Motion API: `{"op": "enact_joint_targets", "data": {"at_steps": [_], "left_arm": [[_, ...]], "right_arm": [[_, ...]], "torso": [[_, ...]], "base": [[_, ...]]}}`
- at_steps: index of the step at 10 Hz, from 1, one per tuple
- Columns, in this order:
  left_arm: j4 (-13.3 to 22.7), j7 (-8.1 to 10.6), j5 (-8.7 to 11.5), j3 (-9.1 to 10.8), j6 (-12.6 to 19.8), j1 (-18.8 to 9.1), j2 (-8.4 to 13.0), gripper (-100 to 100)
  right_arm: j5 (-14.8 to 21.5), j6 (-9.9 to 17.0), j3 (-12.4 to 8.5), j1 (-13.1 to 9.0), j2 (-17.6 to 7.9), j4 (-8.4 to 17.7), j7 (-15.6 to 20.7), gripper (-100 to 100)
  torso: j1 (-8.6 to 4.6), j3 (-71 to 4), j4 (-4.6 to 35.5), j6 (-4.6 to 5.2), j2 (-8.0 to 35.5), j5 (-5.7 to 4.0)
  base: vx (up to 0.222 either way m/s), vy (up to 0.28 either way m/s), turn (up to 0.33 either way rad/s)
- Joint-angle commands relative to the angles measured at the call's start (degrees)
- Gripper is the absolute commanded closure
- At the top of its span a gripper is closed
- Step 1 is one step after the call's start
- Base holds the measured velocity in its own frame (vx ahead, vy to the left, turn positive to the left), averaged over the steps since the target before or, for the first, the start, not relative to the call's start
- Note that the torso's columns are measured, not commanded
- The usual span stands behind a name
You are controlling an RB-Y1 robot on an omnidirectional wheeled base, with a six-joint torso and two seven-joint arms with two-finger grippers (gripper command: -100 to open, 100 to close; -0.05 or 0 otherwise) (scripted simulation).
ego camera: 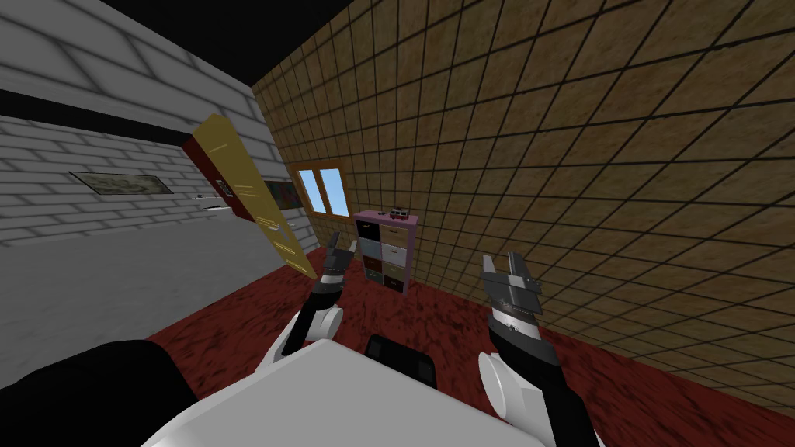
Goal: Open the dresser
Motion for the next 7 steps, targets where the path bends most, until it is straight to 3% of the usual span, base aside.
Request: {"op": "enact_joint_targets", "data": {"at_steps": [1,7], "left_arm": [[0.0,0.0,0.0,0.0,0.0,0.0,0.0,0],[-0.01,0.0,0.0,0.0,-0.01,0.0,0.0,0]], "right_arm": [[0.0,0.0,0.0,0.0,0.0,0.0,0.0,0],[0.0,-0.01,0.0,0.0,0.0,-0.02,0.0,0]], "torso": [[0.0,-4.67,2.35,0.0,2.32,0.0],[0.0,-53.81,26.91,0.0,26.93,0.0]], "base": [[0.0,0.0,0.0],[0.0,0.0,0.0]]}}
